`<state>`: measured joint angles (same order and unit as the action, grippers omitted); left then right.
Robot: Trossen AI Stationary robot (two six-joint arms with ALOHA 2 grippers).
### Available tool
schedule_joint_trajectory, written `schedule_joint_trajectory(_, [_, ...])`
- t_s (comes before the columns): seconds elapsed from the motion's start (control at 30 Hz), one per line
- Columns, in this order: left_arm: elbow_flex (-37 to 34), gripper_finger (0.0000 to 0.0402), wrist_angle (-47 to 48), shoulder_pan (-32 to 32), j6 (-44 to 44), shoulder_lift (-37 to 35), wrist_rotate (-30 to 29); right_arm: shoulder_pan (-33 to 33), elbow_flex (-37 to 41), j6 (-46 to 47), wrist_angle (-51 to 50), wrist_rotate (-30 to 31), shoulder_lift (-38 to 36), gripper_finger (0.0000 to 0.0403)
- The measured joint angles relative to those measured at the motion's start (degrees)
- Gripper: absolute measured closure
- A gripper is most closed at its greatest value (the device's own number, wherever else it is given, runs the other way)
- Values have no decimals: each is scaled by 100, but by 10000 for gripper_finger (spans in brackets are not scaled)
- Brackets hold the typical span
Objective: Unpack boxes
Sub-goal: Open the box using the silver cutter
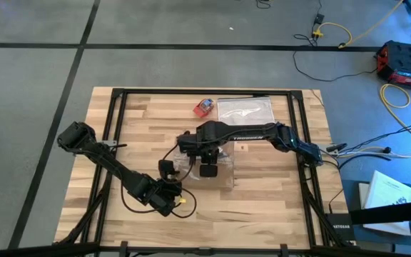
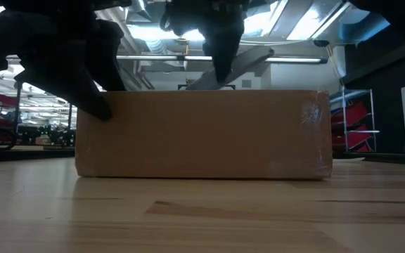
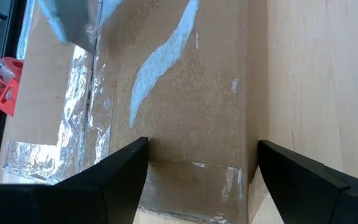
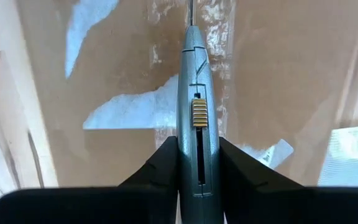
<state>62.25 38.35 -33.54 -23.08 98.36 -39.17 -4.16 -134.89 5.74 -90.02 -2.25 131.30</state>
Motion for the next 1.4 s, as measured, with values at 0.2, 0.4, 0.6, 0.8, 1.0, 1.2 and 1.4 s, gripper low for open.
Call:
schedule_joint_trajectory(0.2, [-1,122,0,0,-37,0,0,0,-2,-20,-2,13,-82,340])
schedule_joint_trajectory(0.4, [-1,122,0,0,-51,-1,-1,0,-2,-18,1,48,-79,340])
schedule_joint_trajectory(0.6, [-1,122,0,0,-54,-1,-1,4,-2,39,0,-56,-76,340])
schedule_joint_trajectory(0.8, [-1,122,0,-4,-51,1,-1,2,0,83,4,58,-105,340])
schedule_joint_trajectory(1.0, [-1,122,0,-11,-138,-1,-1,0,0,-17,19,440,-412,340])
schedule_joint_trajectory(1.2, [-1,122,-4,-3,-103,-1,-2,-17,-1,-104,540,572,-714,340])
schedule_joint_trajectory(1.4, [1,122,-2,-1,-95,-1,-1,-37,190,-275,1127,633,-963,340])
